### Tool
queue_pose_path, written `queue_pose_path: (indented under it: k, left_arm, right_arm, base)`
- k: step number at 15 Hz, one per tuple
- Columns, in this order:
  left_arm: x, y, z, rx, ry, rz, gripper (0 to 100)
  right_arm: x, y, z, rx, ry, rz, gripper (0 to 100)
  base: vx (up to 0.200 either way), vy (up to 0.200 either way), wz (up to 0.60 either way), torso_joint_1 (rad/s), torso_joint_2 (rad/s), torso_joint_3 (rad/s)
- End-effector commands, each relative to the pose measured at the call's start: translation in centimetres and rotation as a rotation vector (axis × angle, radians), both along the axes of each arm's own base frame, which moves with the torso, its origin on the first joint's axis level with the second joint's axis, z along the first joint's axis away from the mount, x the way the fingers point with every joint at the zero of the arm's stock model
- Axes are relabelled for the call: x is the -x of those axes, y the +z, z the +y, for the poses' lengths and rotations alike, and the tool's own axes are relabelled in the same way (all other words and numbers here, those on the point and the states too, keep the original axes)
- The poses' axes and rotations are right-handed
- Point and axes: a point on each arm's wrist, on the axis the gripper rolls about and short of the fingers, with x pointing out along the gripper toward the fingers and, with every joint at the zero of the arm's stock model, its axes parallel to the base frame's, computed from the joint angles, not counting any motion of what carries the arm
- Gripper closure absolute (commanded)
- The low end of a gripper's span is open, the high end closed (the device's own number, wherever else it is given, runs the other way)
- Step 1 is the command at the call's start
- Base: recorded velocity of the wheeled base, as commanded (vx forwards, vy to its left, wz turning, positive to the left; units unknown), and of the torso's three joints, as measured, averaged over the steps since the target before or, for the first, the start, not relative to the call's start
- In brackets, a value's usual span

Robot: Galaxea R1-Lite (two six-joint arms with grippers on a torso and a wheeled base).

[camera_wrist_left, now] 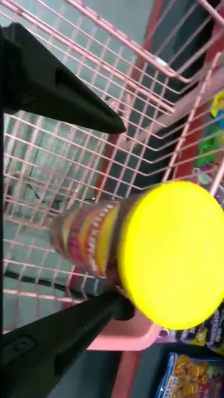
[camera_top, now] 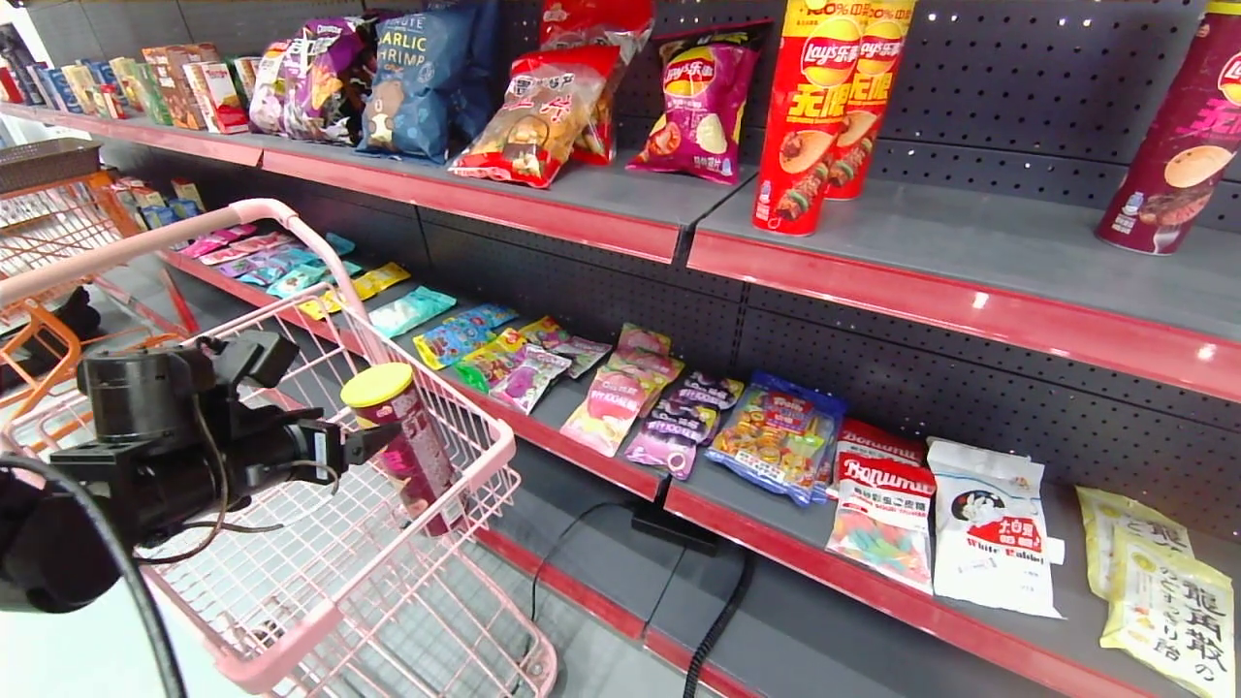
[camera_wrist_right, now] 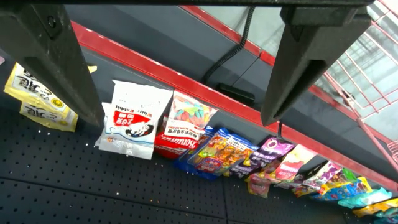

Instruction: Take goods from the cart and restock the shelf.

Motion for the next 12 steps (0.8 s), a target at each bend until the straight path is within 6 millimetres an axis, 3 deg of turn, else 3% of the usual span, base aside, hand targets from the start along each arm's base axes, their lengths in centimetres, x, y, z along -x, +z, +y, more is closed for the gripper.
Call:
queue_pose_path:
  k: [1, 6, 7, 9, 12]
  left_arm:
    - [-2.5, -2.5, -1.1, 0.003, -0.04, 0.028, 0]
    - [-5.5, -3.1, -2.7, 0.01, -0.105, -0.003, 0]
    - [-5.5, -3.3, -3.0, 0.007, -0.112, 0.0, 100]
    - [-4.9, -3.2, -3.2, -0.006, -0.124, -0.001, 100]
    - [-2.8, -1.3, -3.0, -0.005, -0.122, -0.009, 100]
  right_arm:
    - [0.0, 0.0, 0.0, -0.001, 0.001, 0.0, 0]
    - [0.0, 0.0, 0.0, -0.001, 0.002, 0.0, 0]
    - [0.0, 0.0, 0.0, -0.001, 0.001, 0.0, 0]
    - [0.0, 0.0, 0.0, -0.001, 0.001, 0.0, 0]
    - [0.0, 0.0, 0.0, -0.001, 0.002, 0.0, 0]
  base:
    - [0.0, 0.0, 0.0, 0.0, 0.0, 0.0]
    - [0.0, 0.0, 0.0, 0.0, 0.0, 0.0]
    - [0.0, 0.0, 0.0, 0.0, 0.0, 0.0]
    - [0.0, 0.0, 0.0, 0.0, 0.0, 0.0]
    - [0.0, 0.0, 0.0, 0.0, 0.0, 0.0]
